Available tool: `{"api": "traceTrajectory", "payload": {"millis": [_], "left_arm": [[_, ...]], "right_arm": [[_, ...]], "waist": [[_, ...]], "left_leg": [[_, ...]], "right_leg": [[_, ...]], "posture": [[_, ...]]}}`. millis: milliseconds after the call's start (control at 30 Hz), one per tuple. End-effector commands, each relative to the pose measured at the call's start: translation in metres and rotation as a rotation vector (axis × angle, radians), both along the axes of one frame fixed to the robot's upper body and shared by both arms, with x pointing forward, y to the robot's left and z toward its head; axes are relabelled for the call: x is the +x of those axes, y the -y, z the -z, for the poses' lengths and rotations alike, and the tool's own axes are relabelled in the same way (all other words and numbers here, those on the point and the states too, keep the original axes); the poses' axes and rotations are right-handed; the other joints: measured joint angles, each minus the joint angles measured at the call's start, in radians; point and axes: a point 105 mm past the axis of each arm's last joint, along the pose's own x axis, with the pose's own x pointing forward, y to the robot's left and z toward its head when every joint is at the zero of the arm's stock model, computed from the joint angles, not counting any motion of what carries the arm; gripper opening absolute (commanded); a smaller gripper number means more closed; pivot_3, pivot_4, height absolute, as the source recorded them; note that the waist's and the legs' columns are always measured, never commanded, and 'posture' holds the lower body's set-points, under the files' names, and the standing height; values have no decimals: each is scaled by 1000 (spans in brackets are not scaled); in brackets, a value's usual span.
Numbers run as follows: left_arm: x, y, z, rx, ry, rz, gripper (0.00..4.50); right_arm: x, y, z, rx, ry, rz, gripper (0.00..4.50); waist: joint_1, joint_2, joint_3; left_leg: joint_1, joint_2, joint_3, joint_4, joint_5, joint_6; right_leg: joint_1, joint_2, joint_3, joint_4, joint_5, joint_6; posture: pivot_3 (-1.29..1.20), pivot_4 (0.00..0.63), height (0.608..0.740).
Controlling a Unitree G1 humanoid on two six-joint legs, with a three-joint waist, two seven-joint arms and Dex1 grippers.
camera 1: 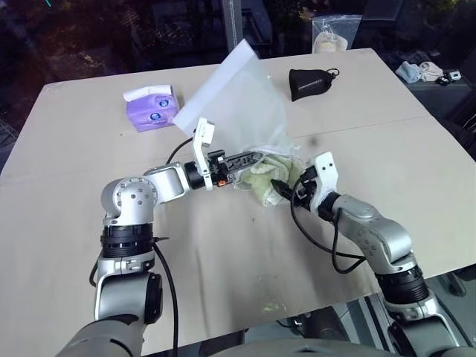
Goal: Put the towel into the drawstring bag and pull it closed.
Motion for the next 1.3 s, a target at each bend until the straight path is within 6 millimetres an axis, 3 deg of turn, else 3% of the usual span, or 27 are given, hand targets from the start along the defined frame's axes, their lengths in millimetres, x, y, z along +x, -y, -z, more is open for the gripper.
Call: {"api": "traceTrajectory", "payload": {"millis": [33,100,167,300,433,533,600,733,900,1000,1067,1133,1233,1300], "left_arm": [[11,-6,-2,41,-15,-85,0],[14,-10,-3,36,-45,-109,0],[15,-12,-6,18,-73,-111,0],[5,-11,-26,-87,-132,10,0],[11,-10,-47,-132,-128,21,0],[10,-3,-55,-139,-123,52,0],[9,-1,-50,-117,-128,51,0],[9,-6,-19,22,-162,-5,0],[0,-3,-10,8,-215,26,0],[-6,-2,-10,-9,-233,58,0],[-6,-2,-7,-11,-246,58,0],[-5,-1,-7,-18,-241,53,0],[1,-4,-14,-54,-224,25,0],[5,-8,-16,-61,-217,0,0]], "right_arm": [[1,-9,-8,-2,73,-55,1835],[-6,-8,-14,16,96,-101,763],[-13,-6,-19,26,104,-134,107],[-52,27,-17,-81,54,-274,107],[-66,57,-15,-215,15,-310,107],[-66,64,-23,-217,18,-324,107],[-64,63,-32,-162,48,-332,107],[-72,57,-54,11,107,-377,107],[-94,49,-65,138,126,-452,107],[-87,49,-63,171,135,-396,107],[-70,50,-59,165,164,-298,107],[-60,52,-44,119,131,-244,107],[-59,63,-22,5,85,-220,107],[-50,82,-14,-72,73,-134,107]], "waist": [[0,0,0],[1,0,0],[1,0,0],[11,0,0],[9,-1,0],[6,-1,0],[3,-1,0],[0,-1,0],[17,-2,0],[24,-1,0],[24,-2,0],[24,-1,0],[29,-1,0],[27,-1,0]], "left_leg": [[1,0,0,0,0,0],[0,0,0,0,0,0],[0,0,-2,0,0,0],[-1,-1,-2,0,0,0],[-3,-1,-2,2,0,0],[0,-1,-2,2,0,0],[2,-1,-2,2,0,0],[3,-1,-1,2,0,0],[1,-1,-3,3,0,0],[1,-1,-2,3,0,0],[1,-1,-2,4,0,0],[2,-1,-1,5,0,0],[2,-1,-1,6,0,0],[1,-1,-1,6,0,0]], "right_leg": [[0,0,0,1,0,0],[0,0,0,0,0,0],[0,0,1,0,0,0],[0,-1,-2,-2,0,0],[1,-1,-3,-4,0,0],[2,-1,-3,-1,0,0],[3,0,-2,0,0,0],[3,0,0,2,0,0],[2,-1,-2,1,0,0],[3,-1,-1,1,0,0],[3,-1,-1,1,0,0],[3,-1,0,3,0,0],[3,-1,0,5,0,0],[2,-1,-1,5,0,0]], "posture": [[0,150,740],[0,150,740],[0,150,740],[0,150,740],[0,150,740],[0,150,740],[0,150,740],[0,150,740],[0,150,740],[0,150,740],[0,150,740],[0,150,740],[0,150,740],[0,150,740]]}}
